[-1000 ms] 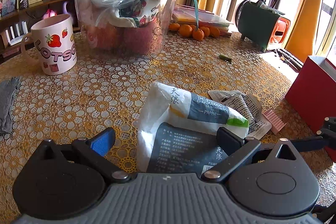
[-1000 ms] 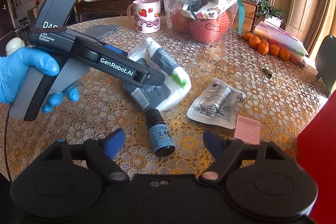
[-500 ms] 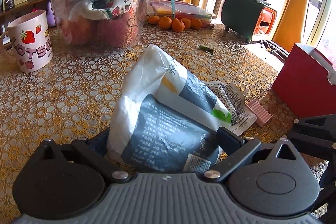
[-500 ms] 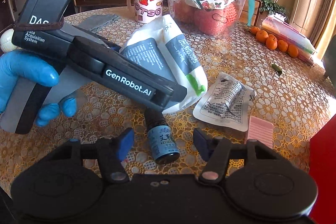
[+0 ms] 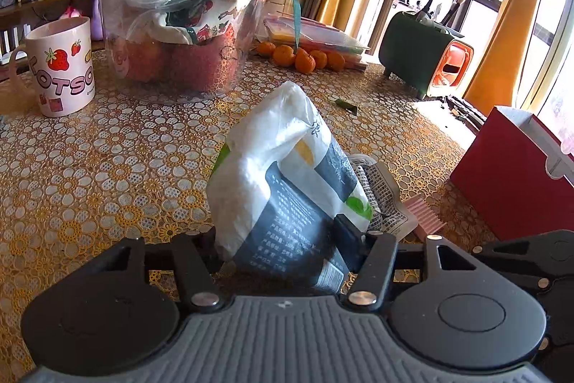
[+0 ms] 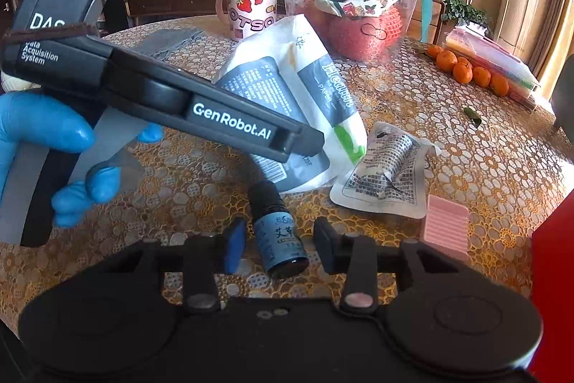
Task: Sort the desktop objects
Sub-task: 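Grasp the white-and-grey package with the left tool while the right tool grasps the blue bottle, then carry the package and the blue bottle over the red box with both tools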
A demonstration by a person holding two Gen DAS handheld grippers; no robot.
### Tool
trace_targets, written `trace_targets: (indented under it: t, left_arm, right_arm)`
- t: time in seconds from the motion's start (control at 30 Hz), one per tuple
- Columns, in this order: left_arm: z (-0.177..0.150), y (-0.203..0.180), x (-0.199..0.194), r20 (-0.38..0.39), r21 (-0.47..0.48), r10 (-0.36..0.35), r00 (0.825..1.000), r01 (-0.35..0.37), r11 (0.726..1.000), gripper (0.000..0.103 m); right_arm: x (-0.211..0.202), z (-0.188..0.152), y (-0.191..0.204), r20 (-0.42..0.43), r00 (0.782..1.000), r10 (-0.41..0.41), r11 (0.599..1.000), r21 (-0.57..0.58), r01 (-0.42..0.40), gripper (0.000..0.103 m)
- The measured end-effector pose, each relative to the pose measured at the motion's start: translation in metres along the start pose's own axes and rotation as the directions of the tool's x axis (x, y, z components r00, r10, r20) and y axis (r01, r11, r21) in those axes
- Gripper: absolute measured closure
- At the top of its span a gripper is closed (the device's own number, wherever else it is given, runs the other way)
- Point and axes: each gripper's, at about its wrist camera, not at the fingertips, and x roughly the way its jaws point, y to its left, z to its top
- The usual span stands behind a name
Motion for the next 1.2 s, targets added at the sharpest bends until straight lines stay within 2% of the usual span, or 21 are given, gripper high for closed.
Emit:
trace_targets:
  t: [0.17, 0.27, 0.3, 0.33, 0.4, 0.7, 1.2]
  left_arm:
    - [0.003, -0.005, -0.005, 0.0, -0.057, 0.0, 1.0, 0.0, 0.998, 0.06]
    - [0.004, -0.007, -0.011, 0.016, -0.097, -0.013, 1.0, 0.014, 0.995, 0.073]
    - [0.003, -0.009, -0.013, 0.018, -0.107, -0.015, 1.0, 0.017, 0.994, 0.081]
    - [0.003, -0.011, -0.015, 0.018, -0.114, -0.012, 1.0, 0.014, 0.993, 0.082]
    - [0.001, -0.015, -0.018, 0.017, -0.118, 0.0, 1.0, 0.002, 0.993, 0.083]
    - [-0.009, -0.038, -0.038, 0.027, -0.129, 0.037, 0.999, -0.033, 0.991, 0.087]
    - [-0.038, -0.075, -0.071, -0.014, -0.155, 0.006, 1.0, -0.008, 0.988, 0.087]
  right_arm:
    - [-0.004, -0.002, -0.001, -0.004, 1.0, -0.009, 1.0, 0.005, 0.009, 0.074]
    - [-0.006, -0.005, -0.003, -0.004, 1.0, -0.021, 1.0, 0.016, 0.021, 0.074]
    - [-0.008, -0.007, -0.005, -0.003, 1.0, -0.024, 0.999, 0.022, 0.024, 0.075]
    - [-0.01, -0.008, -0.006, -0.002, 1.0, -0.026, 0.999, 0.026, 0.026, 0.075]
    - [-0.014, -0.013, -0.01, 0.0, 1.0, -0.028, 0.999, 0.036, 0.028, 0.08]
    - [-0.034, -0.03, -0.03, 0.008, 0.998, -0.07, 0.989, 0.128, 0.069, 0.08]
    - [-0.08, -0.061, -0.037, 0.055, 0.995, -0.089, 0.975, 0.21, 0.075, 0.08]
